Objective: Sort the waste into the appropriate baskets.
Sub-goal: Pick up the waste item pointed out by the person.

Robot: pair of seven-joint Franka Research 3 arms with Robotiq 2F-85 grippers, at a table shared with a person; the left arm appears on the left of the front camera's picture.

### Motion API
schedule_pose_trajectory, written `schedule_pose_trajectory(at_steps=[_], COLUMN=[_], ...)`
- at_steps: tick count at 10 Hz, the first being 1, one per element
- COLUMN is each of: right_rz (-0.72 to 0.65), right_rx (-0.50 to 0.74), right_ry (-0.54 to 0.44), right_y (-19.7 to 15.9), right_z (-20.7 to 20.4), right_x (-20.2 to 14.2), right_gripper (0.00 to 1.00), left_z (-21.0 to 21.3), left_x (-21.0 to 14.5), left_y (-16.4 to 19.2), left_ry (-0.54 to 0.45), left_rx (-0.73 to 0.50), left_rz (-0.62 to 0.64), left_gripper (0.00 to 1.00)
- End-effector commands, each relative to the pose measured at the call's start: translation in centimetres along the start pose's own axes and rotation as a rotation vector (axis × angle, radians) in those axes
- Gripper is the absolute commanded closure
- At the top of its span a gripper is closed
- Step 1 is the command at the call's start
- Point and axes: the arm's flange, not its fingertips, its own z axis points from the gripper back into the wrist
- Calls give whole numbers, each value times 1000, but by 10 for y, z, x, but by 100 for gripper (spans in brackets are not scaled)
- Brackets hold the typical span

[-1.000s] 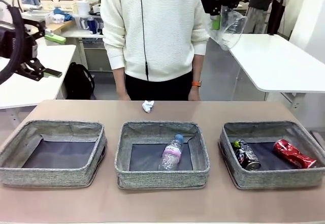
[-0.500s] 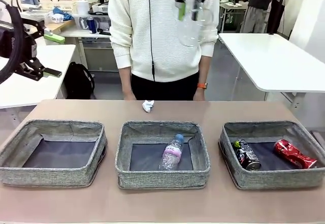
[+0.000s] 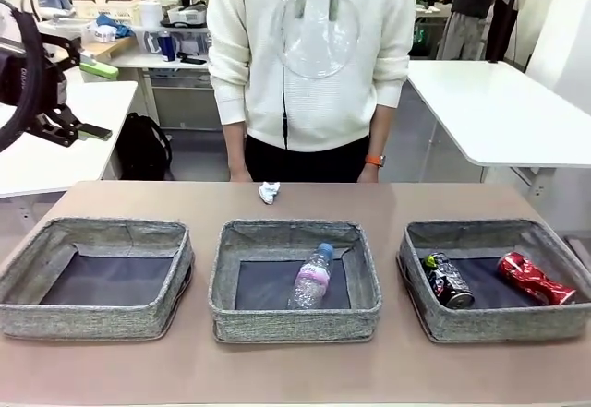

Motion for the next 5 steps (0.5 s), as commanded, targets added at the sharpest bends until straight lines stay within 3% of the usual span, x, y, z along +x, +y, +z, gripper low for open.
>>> schedule_pose_trajectory(at_steps=[1,5], right_rz=[19,14], right_rx=[-38,-41], right_ry=[-48,11], right_y=[13,19], right_z=[-16,-20], right_x=[-2,9], right_gripper=[69,69], left_z=[2,2], left_x=[-2,-2], left_y=[-2,-2], left_ry=[2,2], left_rx=[-3,-3], left_rz=[-2,-2], left_gripper=[0,0])
